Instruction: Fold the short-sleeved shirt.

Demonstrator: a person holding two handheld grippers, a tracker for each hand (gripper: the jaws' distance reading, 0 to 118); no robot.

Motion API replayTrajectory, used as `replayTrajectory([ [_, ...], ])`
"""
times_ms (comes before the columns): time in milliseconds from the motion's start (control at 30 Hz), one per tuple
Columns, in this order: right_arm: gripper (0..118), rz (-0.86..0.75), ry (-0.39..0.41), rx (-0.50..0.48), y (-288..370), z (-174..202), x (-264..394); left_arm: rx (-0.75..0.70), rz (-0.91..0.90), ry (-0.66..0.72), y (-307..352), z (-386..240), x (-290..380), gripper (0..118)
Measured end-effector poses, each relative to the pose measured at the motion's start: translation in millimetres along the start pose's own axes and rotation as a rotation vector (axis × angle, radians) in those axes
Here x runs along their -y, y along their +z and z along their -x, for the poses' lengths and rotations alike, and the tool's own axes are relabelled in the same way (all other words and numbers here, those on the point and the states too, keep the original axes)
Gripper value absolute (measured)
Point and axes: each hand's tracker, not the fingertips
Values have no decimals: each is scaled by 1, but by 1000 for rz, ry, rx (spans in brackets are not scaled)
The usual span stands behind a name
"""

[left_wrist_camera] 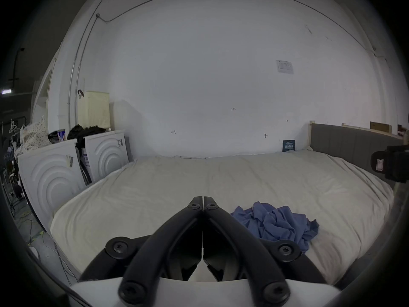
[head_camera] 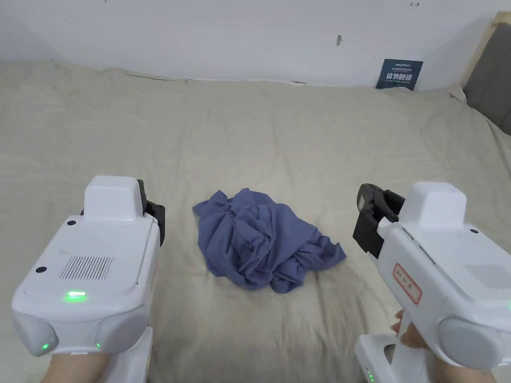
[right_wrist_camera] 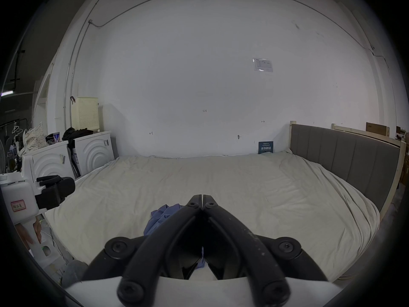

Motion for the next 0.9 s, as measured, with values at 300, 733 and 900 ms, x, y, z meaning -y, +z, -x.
replayTrajectory([
  [300, 1, 26, 10, -6, -21, -6, 2, 121, 315, 94, -84, -12, -8, 12],
  [733, 1, 185, -33, 56, -75, -39, 35, 107, 745, 70, -314, -70, 19, 117],
  [900, 1, 252, -59, 59, -98, -57, 44, 88, 829, 21, -353, -91, 46, 83],
])
